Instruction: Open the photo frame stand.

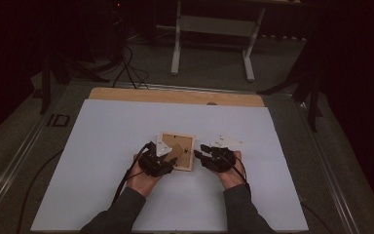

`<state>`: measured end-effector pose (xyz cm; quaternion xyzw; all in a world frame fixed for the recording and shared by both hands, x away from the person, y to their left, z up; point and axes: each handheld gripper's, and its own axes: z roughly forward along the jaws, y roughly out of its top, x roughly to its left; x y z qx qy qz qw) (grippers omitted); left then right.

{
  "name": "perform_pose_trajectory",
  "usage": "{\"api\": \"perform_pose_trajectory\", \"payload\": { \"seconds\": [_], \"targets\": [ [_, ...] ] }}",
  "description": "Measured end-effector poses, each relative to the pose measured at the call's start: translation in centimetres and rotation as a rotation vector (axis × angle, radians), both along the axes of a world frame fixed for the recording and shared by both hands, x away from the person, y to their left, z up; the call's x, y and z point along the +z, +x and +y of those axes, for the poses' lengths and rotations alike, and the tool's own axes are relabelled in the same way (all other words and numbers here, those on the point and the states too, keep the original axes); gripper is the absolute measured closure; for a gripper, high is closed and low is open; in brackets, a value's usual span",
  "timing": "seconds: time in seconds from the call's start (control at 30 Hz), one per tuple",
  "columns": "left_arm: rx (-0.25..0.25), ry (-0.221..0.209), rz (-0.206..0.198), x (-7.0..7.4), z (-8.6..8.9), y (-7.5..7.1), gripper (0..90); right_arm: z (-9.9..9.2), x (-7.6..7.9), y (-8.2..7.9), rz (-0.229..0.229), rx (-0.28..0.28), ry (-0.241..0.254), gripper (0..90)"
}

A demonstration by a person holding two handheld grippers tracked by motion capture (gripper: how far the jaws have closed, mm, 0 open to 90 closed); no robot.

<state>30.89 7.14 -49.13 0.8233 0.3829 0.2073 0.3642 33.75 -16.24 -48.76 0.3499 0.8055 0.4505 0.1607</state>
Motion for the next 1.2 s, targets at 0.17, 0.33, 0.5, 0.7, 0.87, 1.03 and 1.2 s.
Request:
{"api": "perform_pose_trajectory", "payload": {
  "seconds": [0.17, 0.33, 0.5, 0.7, 0.87, 1.03, 1.2],
  "targets": [
    [-0.001, 0.005, -0.017, -0.1, 0.0, -0.3, 52.6, 0.0, 0.2, 0.5, 0.01, 0.009, 0.008, 59.2],
    [-0.009, -0.001, -0.028, -0.3, 0.1, -0.3, 52.5, 0.0, 0.4, 1.1, 0.021, 0.017, 0.014, 56.0],
    [-0.012, 0.002, -0.047, -0.7, 0.4, -0.6, 52.5, 0.0, 0.5, 2.1, 0.046, 0.014, 0.027, 52.9],
    [-0.016, 0.0, -0.074, -0.9, 0.6, -0.9, 52.5, 0.4, 0.4, 3.2, 0.096, 0.03, 0.033, 46.3],
    [-0.018, 0.01, -0.09, -0.9, 0.5, -1.1, 52.4, 0.9, 0.2, 3.9, 0.125, 0.043, 0.029, 42.6],
    [-0.021, 0.035, -0.135, -1.2, 0.3, -1.7, 52.3, 1.4, 0.0, 4.3, 0.137, 0.047, 0.026, 40.7],
    [-0.028, 0.037, -0.153, -1.4, 0.4, -1.9, 52.3, 1.4, 0.0, 4.9, 0.159, 0.041, 0.047, 40.1]
  ]
}}
